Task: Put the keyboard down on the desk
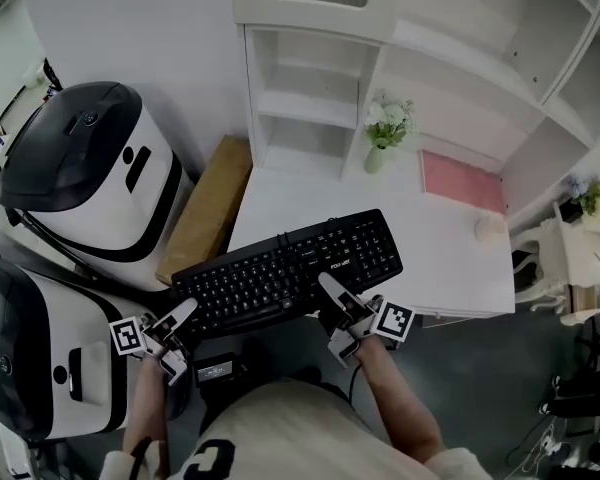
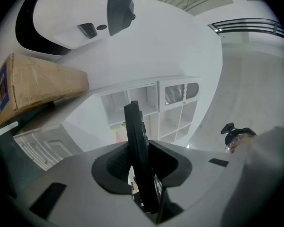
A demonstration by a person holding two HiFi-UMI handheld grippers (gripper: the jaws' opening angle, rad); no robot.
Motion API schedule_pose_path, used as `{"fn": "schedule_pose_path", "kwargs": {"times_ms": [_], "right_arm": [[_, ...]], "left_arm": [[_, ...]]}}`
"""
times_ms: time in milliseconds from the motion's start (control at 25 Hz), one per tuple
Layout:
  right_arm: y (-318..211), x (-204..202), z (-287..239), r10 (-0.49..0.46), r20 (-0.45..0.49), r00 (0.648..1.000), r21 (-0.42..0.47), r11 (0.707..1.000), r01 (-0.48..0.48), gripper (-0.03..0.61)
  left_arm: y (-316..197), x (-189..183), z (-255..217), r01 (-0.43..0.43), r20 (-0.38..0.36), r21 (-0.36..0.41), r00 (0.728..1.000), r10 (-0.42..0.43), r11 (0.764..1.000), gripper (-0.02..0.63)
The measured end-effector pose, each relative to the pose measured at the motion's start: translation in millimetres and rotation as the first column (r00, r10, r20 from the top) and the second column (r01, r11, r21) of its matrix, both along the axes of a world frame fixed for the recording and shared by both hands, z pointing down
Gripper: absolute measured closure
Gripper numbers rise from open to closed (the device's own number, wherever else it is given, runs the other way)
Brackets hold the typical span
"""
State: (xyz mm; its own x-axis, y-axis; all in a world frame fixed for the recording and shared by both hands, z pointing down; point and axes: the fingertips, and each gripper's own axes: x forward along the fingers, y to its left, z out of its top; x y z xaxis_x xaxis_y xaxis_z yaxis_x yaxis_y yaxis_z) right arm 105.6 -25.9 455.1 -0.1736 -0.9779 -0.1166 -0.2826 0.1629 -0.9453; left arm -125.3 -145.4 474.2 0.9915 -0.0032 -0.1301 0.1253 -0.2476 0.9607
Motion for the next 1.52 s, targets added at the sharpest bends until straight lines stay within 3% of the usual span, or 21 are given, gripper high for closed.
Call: {"fn": "schedule_pose_path", "kwargs": {"times_ms": [400, 960, 1240, 1520], "right_arm": [[39, 12, 5, -0.02, -0.009, 1.0, 0.022, 1.0, 0.02, 0.482], [112, 45, 19, 0.055, 0.028, 0.998, 0.011, 0.998, -0.055, 0.482], [139, 64, 15, 0.138, 0.039, 0.99, 0.032, 0.99, -0.139, 0.482], [151, 82, 20, 0.225, 0.025, 0.974, -0.01, 0.974, -0.225, 0.482]], "left_arm": [[37, 16, -11, -0.024, 0.074, 0.096, 0.997, 0.017, 0.995, 0.505], [86, 68, -4, -0.125, 0.157, 0.096, 0.982, 0.109, 0.988, 0.505], [91, 103, -2, -0.208, 0.131, 0.113, 0.972, 0.193, 0.972, 0.502], [91, 137, 4, -0.316, 0.088, 0.087, 0.947, 0.309, 0.945, 0.489]]}}
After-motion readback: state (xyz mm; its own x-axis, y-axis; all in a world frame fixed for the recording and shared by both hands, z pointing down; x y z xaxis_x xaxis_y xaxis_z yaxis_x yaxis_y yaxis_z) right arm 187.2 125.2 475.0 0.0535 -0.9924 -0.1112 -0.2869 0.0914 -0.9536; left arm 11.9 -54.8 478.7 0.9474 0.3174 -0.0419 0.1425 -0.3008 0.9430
